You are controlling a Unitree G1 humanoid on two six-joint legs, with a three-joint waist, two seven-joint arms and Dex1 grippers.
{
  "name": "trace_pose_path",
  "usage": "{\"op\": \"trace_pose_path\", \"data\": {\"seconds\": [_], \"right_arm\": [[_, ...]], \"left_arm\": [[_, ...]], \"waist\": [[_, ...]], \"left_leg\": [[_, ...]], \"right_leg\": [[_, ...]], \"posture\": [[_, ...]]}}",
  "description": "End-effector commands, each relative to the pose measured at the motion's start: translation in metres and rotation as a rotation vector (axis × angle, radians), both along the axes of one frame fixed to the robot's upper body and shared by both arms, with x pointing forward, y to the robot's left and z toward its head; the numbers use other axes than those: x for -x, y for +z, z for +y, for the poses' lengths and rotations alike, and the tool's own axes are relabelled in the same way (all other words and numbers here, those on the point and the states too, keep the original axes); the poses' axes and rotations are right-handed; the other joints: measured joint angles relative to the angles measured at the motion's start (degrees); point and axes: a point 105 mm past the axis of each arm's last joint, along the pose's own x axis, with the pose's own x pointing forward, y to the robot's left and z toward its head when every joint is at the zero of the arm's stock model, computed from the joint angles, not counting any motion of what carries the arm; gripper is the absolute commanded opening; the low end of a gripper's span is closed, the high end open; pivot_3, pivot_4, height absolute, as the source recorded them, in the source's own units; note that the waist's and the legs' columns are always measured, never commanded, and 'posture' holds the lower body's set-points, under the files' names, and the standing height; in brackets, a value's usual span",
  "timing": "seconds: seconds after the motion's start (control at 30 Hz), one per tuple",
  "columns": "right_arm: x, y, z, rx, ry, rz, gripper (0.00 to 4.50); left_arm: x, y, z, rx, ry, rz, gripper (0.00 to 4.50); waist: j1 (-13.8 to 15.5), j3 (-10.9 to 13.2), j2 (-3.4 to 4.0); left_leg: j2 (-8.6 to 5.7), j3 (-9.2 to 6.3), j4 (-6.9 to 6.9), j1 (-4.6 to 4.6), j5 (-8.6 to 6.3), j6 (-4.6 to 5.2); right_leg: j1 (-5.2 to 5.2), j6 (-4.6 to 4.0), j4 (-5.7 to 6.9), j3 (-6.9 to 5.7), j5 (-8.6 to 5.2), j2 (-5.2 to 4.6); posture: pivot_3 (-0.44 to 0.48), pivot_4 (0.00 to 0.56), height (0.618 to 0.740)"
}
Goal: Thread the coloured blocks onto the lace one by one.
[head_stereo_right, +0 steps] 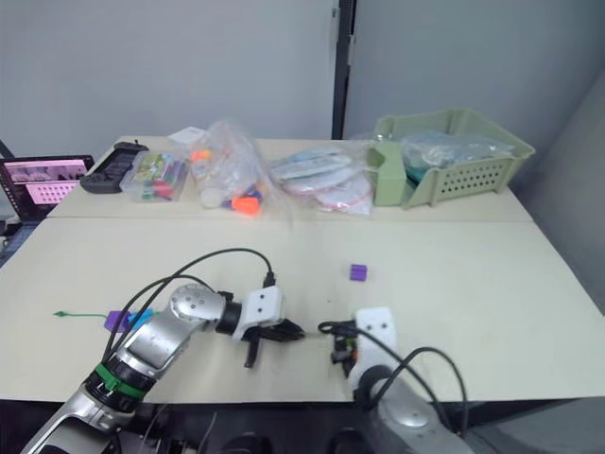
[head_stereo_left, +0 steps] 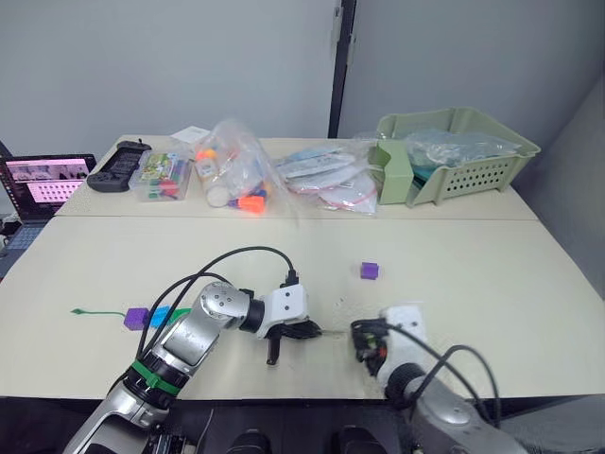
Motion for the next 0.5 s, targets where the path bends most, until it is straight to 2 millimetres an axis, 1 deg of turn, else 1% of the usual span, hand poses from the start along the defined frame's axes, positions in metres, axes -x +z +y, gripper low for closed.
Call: {"op": "trace_pose_path", "data": {"seconds": [0.03, 0.1, 0.17, 0.23, 0.4, 0.47, 0.5], "right_arm": [[-0.006, -0.013, 0.000, -0.004, -0.008, 0.009, 1.16], [-0.009, -0.021, -0.002, 0.018, -0.020, 0.015, 1.16], [-0.013, -0.023, -0.003, 0.013, -0.031, 0.009, 1.16], [-0.016, -0.021, -0.007, 0.000, -0.059, -0.008, 2.23], [-0.017, 0.008, -0.015, -0.025, -0.040, -0.118, 3.94], [-0.018, 0.034, -0.015, -0.036, 0.018, -0.197, 4.47], [-0.018, 0.046, -0.015, -0.050, 0.052, -0.230, 4.47]], "left_arm": [[0.001, 0.011, -0.002, 0.029, -0.022, -0.032, 0.00], [0.002, 0.011, -0.002, 0.028, -0.022, -0.033, 0.00], [0.001, 0.012, -0.001, 0.027, -0.021, -0.035, 0.00], [0.001, 0.012, -0.001, 0.026, -0.020, -0.037, 0.00], [-0.001, 0.013, 0.004, 0.023, -0.001, -0.042, 0.00], [0.000, 0.014, 0.007, 0.015, 0.006, -0.045, 0.00], [0.000, 0.014, 0.009, 0.012, 0.007, -0.047, 0.00]], "waist": [[0.02, -0.02, -0.03], [-0.01, -0.06, -0.09], [0.00, -0.11, -0.17], [0.02, -0.12, -0.20], [0.61, -0.12, -0.19], [0.64, -0.11, -0.19], [0.59, -0.11, -0.18]], "left_leg": [[0.01, 0.00, -0.01, 0.01, 0.00, 0.00], [0.02, -0.01, -0.01, 0.04, 0.00, 0.00], [0.03, -0.01, -0.01, 0.07, 0.00, 0.00], [0.04, -0.02, -0.01, 0.08, 0.00, 0.00], [0.01, -0.03, -0.01, 0.03, 0.00, 0.00], [-0.01, -0.02, -0.01, -0.04, 0.00, 0.00], [-0.01, -0.02, -0.01, -0.07, 0.00, 0.00]], "right_leg": [[0.01, 0.03, -0.01, -0.01, -0.02, 0.01], [0.05, 0.04, -0.04, -0.03, -0.03, 0.03], [0.08, 0.25, -0.04, -0.02, -0.15, 0.04], [0.10, 0.32, -0.04, -0.03, -0.19, 0.04], [0.10, 0.35, -0.08, -0.03, -0.20, -0.06], [0.07, 0.30, -0.14, -0.01, -0.13, -0.10], [0.05, 0.26, -0.15, 0.00, -0.09, -0.10]], "posture": [[0.000, 0.150, 0.740], [0.000, 0.150, 0.740], [0.000, 0.150, 0.740], [0.000, 0.150, 0.740], [0.000, 0.150, 0.740], [0.000, 0.150, 0.740], [0.000, 0.150, 0.740]]}}
